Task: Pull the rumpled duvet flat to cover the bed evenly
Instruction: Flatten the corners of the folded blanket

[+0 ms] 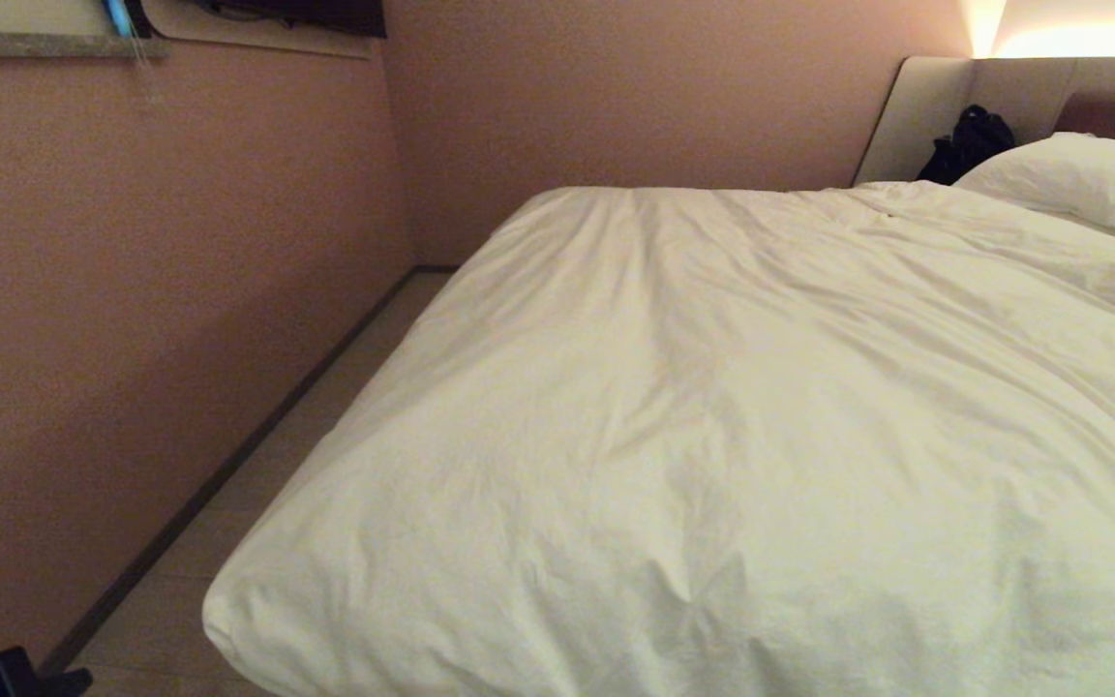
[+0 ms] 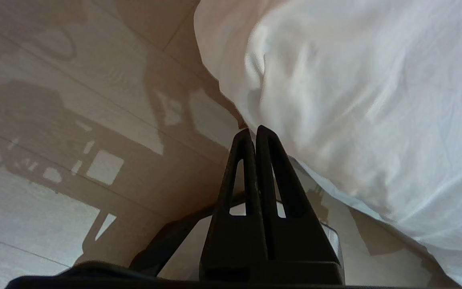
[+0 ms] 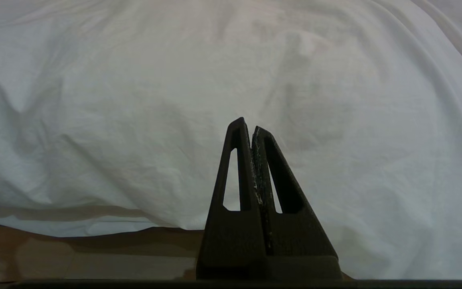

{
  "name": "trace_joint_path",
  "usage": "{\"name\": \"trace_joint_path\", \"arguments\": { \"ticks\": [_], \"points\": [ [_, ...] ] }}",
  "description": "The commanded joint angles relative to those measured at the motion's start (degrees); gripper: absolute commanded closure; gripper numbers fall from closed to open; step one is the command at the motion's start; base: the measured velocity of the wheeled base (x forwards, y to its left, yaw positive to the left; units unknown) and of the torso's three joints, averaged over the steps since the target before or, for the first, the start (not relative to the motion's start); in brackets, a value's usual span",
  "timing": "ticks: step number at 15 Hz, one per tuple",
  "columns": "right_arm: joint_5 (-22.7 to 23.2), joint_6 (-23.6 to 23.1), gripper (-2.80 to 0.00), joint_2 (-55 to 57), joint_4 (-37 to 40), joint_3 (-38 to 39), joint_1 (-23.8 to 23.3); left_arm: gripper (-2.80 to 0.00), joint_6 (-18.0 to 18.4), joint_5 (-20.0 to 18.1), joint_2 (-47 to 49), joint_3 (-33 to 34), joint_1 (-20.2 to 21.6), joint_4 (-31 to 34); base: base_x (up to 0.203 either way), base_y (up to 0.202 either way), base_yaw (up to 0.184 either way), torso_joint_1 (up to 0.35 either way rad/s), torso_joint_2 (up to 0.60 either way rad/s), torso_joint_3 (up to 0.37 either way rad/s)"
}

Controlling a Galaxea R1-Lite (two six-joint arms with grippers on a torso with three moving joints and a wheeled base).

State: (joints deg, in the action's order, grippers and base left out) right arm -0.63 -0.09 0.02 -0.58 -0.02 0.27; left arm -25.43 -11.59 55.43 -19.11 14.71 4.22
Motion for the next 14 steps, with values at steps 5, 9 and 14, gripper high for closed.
{"name": "trace_joint_path", "arguments": {
  "ticks": [5, 9, 14],
  "points": [
    [0.01, 0.0, 0.0, -0.02, -0.03, -0.02, 0.04, 0.0, -0.15, -0.18, -2.78, 1.27, 0.03, 0.09, 0.0, 0.0, 0.0, 0.0, 0.0, 0.0],
    [0.01, 0.0, 0.0, -0.02, -0.03, 0.02, 0.07, 0.0, -0.15, -0.34, -3.38, 1.97, 0.01, 0.14, 0.0, 0.0, 0.0, 0.0, 0.0, 0.0],
    [0.01, -0.17, 0.0, -0.02, -0.09, 0.01, 0.01, 0.0, -0.07, -0.36, -5.15, 4.16, -0.04, 0.18, 0.0, 0.0, 0.0, 0.0, 0.0, 0.0]
  ]
}}
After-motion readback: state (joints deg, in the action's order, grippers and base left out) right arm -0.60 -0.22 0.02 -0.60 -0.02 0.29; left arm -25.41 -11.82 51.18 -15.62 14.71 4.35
